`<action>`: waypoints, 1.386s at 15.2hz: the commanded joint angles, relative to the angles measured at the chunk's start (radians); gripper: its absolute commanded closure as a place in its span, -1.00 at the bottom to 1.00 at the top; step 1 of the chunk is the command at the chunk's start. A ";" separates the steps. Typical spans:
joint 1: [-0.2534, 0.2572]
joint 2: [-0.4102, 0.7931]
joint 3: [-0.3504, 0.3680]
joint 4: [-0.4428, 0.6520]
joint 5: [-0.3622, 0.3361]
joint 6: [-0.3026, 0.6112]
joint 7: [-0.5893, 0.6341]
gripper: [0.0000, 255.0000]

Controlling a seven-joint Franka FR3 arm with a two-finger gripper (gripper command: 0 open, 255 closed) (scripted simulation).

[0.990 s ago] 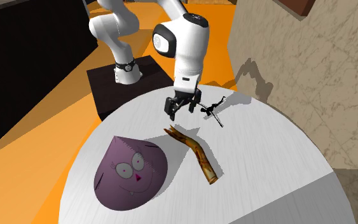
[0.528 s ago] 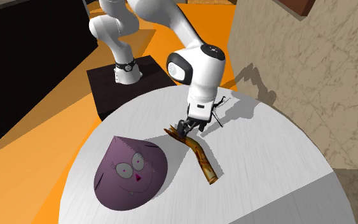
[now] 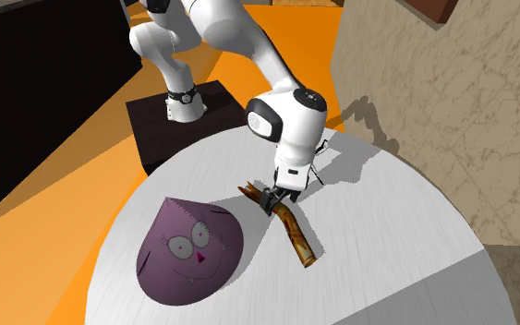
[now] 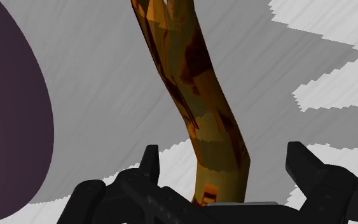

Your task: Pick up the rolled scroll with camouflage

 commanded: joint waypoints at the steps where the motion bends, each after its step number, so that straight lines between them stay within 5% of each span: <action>1: 0.001 0.013 -0.002 0.002 -0.003 0.011 0.003 -1.00; 2: 0.001 0.013 -0.002 0.002 -0.003 0.011 0.003 -1.00; 3: 0.001 0.013 -0.003 0.002 -0.003 0.011 0.003 1.00; 21: -0.007 -0.067 0.012 0.002 0.017 -0.067 -0.018 1.00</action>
